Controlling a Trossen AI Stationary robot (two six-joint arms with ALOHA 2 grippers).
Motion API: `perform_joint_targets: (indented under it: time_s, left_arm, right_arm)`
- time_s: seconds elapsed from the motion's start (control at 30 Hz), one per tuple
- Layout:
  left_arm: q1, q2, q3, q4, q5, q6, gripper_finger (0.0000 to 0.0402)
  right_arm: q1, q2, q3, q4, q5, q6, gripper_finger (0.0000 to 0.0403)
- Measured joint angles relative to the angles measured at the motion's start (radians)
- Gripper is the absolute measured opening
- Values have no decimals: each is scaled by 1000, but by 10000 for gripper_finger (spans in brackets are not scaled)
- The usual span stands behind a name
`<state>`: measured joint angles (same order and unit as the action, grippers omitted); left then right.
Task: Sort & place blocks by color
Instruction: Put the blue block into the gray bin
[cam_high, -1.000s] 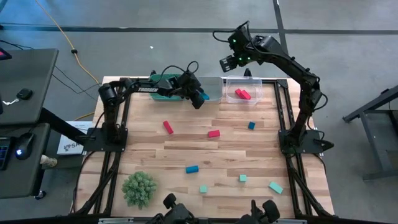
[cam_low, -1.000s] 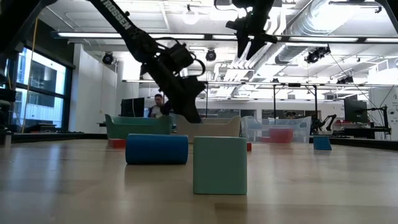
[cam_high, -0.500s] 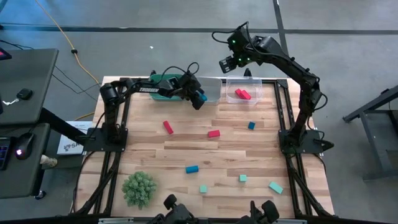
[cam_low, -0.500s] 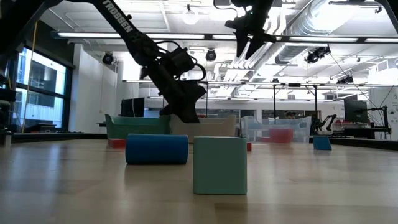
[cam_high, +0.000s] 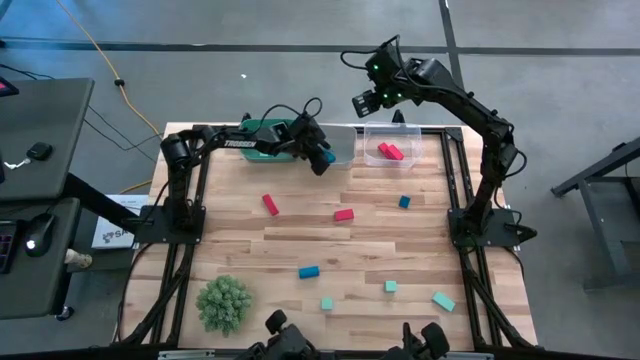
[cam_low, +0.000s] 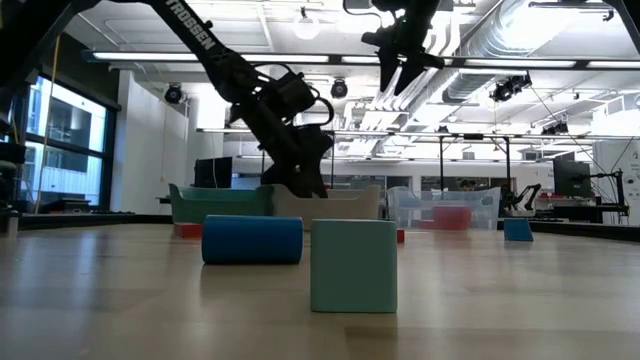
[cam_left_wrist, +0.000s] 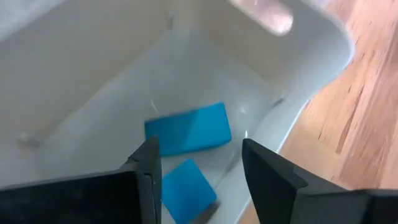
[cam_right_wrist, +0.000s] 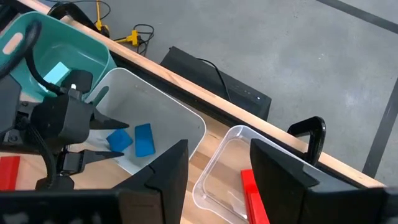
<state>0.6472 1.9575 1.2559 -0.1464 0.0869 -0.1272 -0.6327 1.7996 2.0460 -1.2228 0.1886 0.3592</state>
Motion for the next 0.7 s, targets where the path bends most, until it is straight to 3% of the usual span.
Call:
perform_joint_targets:
  time_s: [0.27, 0.43, 0.57, 0.7]
  left_arm:
    - [-2, -2, 168, -195, 11, 37, 150]
    - [-25, -3, 271, -379, 136, 101, 146]
    - [-74, -2, 282, -396, 236, 105, 145]
    - [-132, -2, 273, -384, 216, 105, 145]
  right_arm:
    - [0, 0, 0, -30, -1, -2, 163]
    - [0, 0, 0, -85, -6, -12, 163]
    - [0, 0, 0, -95, -6, -25, 163]
    - [0, 0, 0, -107, -7, -34, 163]
